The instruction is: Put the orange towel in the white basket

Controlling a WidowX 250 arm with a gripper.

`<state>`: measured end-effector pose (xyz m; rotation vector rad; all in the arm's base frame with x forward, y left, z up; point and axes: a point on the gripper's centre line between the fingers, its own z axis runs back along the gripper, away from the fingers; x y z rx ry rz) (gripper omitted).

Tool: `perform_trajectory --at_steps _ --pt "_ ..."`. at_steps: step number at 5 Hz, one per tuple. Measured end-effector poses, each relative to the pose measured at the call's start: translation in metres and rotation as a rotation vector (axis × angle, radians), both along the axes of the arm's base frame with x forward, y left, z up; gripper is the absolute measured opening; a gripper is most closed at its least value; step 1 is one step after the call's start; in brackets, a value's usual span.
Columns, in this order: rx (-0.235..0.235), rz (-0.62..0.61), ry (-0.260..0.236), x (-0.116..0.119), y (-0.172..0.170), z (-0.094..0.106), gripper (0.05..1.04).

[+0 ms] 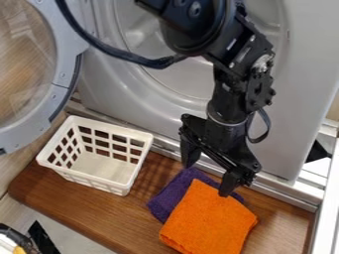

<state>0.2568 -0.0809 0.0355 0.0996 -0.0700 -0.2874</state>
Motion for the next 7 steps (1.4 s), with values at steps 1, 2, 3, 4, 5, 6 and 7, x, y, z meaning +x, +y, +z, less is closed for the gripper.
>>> perform_trajectory --at_steps 1,2,3,4,5,6,7 --pt "0.007 0.006 0.018 -0.001 0.001 -0.005 0.999" --pt "0.004 -0.023 0.021 -0.006 -0.016 -0.007 0.999" --pt "-0.005 -0.084 0.033 -0.002 -0.03 -0.015 0.999" --pt "-0.015 -0.163 0.043 0.0 -0.047 -0.026 0.999" --pt "-0.014 -0.22 0.047 0.005 -0.051 -0.04 0.999" --pt "0.008 -0.271 0.041 0.014 -0.053 -0.057 0.999" --pt "0.003 -0.298 0.043 0.02 -0.054 -0.069 1.0"
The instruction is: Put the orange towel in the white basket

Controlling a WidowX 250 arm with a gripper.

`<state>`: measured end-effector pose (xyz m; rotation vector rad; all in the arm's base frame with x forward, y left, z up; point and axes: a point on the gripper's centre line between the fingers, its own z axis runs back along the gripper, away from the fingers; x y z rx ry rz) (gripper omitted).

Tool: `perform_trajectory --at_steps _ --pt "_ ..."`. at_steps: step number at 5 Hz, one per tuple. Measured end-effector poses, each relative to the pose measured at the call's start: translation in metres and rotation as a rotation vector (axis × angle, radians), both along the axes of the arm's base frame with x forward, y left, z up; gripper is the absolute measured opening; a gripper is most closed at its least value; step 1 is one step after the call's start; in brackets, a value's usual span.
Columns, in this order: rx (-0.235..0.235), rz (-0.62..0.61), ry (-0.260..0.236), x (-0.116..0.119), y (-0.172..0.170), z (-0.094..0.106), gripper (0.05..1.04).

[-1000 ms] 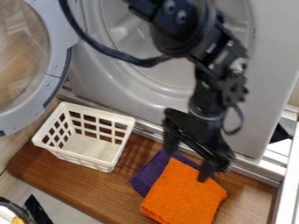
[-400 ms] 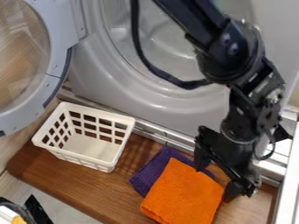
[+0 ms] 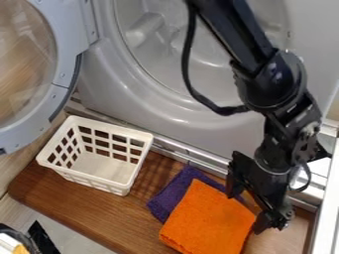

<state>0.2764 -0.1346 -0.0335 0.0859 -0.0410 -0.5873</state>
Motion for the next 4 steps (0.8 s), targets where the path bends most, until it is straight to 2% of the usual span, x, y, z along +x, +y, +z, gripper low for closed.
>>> perform_trajectory --at_steps 2,3,4 --pt "-0.047 -0.043 0.045 0.006 -0.01 -0.03 1.0" --pt "-0.055 -0.057 0.05 0.008 -0.012 -0.036 1.0" --pt "-0.043 -0.069 0.062 0.01 -0.012 -0.042 0.945"
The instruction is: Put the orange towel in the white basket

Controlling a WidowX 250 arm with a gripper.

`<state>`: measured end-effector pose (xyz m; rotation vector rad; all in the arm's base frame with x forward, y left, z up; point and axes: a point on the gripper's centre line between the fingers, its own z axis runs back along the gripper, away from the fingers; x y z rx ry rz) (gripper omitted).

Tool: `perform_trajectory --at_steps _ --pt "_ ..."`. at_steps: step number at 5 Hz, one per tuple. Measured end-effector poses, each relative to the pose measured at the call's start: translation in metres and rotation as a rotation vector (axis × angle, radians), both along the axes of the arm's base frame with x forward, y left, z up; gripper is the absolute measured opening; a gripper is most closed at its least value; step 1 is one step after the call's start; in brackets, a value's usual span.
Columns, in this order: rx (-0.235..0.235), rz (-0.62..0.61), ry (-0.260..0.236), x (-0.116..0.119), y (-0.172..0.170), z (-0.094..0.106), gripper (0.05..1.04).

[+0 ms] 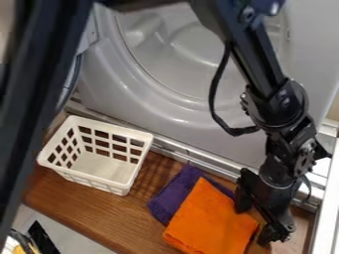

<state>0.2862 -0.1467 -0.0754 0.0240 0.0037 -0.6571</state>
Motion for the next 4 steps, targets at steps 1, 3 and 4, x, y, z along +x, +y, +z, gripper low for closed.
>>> perform_trajectory --at_steps 1,3,4 --pt "0.014 0.017 -0.009 -0.0001 0.003 -0.001 0.646" --pt "0.026 0.015 0.008 -0.002 0.0061 -0.0009 0.141" --pt "0.032 0.02 0.016 -0.0043 0.0081 -0.0012 0.062"
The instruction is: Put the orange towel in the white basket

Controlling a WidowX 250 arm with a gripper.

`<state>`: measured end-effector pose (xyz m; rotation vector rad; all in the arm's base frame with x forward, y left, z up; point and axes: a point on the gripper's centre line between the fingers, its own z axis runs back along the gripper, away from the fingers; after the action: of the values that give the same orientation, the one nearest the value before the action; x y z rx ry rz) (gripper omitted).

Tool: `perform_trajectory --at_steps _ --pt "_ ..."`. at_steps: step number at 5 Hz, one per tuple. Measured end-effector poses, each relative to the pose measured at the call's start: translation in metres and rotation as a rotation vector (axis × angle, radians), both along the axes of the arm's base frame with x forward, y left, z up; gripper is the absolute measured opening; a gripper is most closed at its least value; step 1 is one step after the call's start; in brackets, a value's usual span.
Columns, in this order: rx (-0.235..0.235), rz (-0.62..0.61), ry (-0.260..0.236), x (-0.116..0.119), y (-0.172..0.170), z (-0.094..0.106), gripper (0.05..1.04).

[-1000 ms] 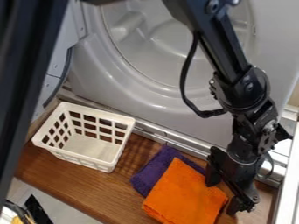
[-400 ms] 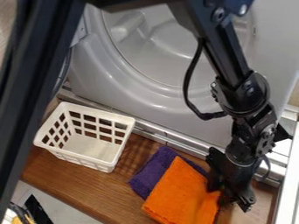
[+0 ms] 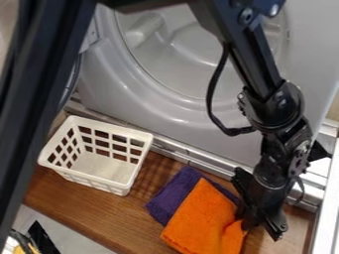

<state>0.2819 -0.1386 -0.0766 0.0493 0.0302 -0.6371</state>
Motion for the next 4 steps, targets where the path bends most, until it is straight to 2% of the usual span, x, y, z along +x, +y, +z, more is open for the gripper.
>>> perform_trajectory --at_steps 1,3,4 --pt "0.019 0.0 0.007 -0.001 0.003 0.008 0.056" --pt "0.035 0.034 -0.083 -0.001 0.009 0.052 0.056" --pt "0.053 0.058 -0.112 -0.003 0.015 0.07 0.056"
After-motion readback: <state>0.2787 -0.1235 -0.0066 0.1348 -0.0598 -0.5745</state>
